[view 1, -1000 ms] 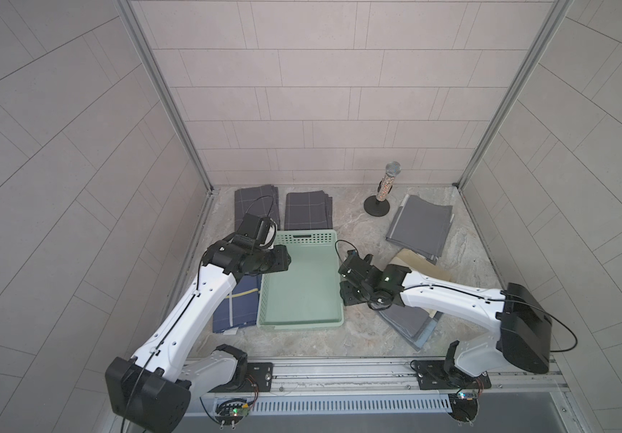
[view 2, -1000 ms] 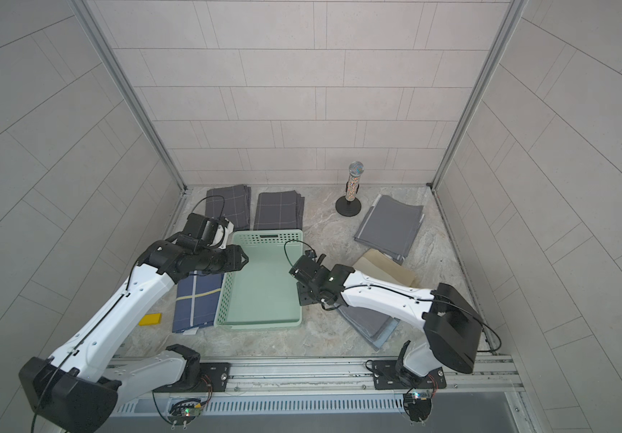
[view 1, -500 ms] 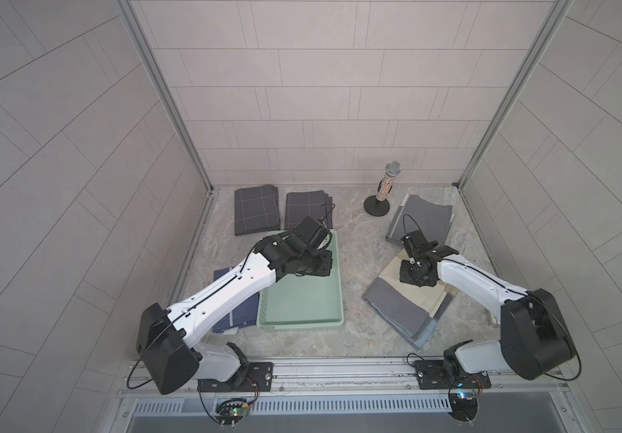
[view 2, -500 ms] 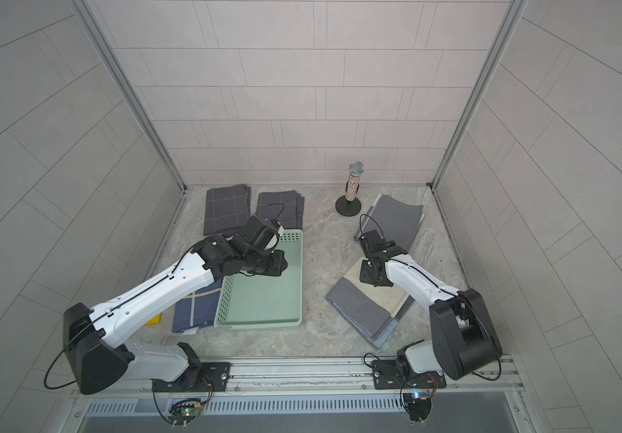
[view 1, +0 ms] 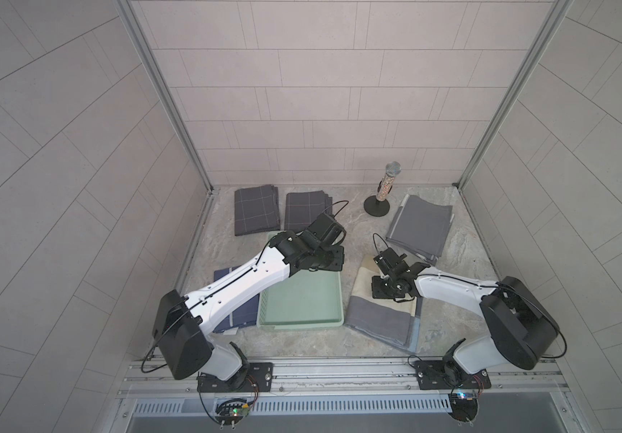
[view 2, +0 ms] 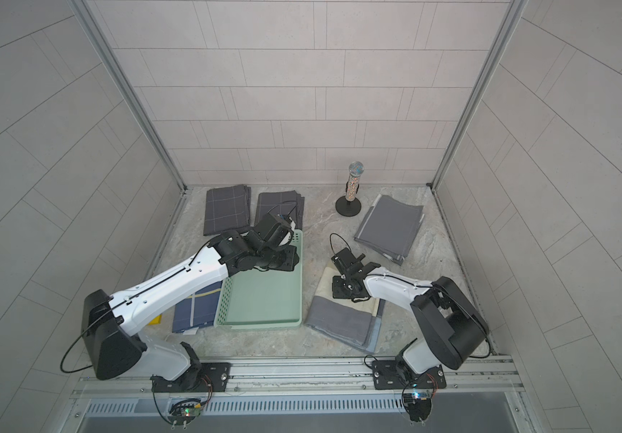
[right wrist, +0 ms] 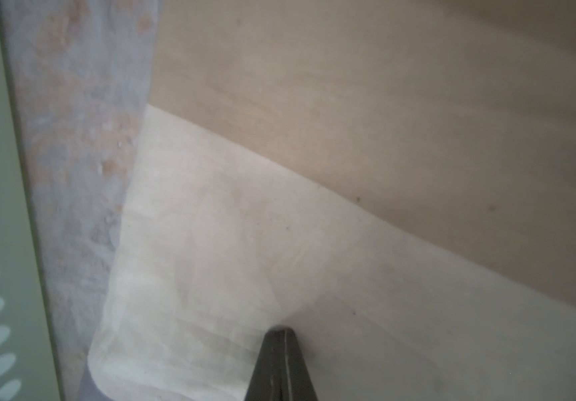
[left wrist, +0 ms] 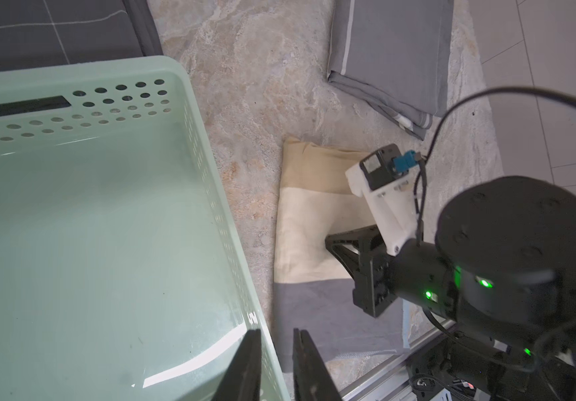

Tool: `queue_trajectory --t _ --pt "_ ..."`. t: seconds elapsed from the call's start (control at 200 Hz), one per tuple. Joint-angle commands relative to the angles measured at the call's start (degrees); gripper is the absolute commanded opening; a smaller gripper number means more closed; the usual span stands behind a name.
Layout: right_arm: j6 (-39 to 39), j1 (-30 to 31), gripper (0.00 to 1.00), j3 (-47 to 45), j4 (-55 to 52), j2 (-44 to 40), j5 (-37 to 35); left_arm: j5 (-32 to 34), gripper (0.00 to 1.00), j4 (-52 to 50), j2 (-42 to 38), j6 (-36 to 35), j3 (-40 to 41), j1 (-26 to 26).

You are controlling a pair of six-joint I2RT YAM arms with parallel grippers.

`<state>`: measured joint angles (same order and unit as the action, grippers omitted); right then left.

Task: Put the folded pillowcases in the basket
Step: Move the pillowcase to the center of the board.

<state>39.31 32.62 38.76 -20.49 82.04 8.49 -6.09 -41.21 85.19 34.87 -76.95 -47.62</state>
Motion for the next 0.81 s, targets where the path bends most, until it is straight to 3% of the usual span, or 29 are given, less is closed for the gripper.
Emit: queue_trajectory --t 0.0,0.18,0.27,0.37,0.515,0.715,0.801 --pt "0.7 -0.9 0.0 -5.4 -9.7 -7.3 -4.1 1.5 0.24 0.3 2.7 -1.4 -3.1 -2.0" --pt "-1.0 -5.7 0.0 -4.6 -19.0 -20.6 -9.4 1.5 0.3 0.3 11.8 -2.0 -9.9 -5.8" --pt "-1.3 -12.2 0.0 -4.2 -21.9 -24.6 -9.5 1.4 0.37 -0.5 17.0 -2.6 -14.4 -7.2" --pt "1.9 -20.5 0.0 -3.9 -22.9 -23.5 -7.7 1.7 0.46 -1.5 22.8 -3.2 -19.0 -8.0" --pt "10.7 -23.8 0.0 -3.9 -17.6 -20.9 -7.1 0.9 0.55 -1.0 30.0 -3.6 -23.4 -8.0" --pt "8.2 -28.1 0.0 -4.8 -17.5 -17.7 -11.4 -2.9 0.7 -0.1 36.8 -4.9 -28.1 -8.0" --pt "7.8 -28.3 0.0 -7.4 -15.4 -17.1 -10.9 -2.0 0.71 -0.9 39.6 -4.9 -30.1 -8.0"
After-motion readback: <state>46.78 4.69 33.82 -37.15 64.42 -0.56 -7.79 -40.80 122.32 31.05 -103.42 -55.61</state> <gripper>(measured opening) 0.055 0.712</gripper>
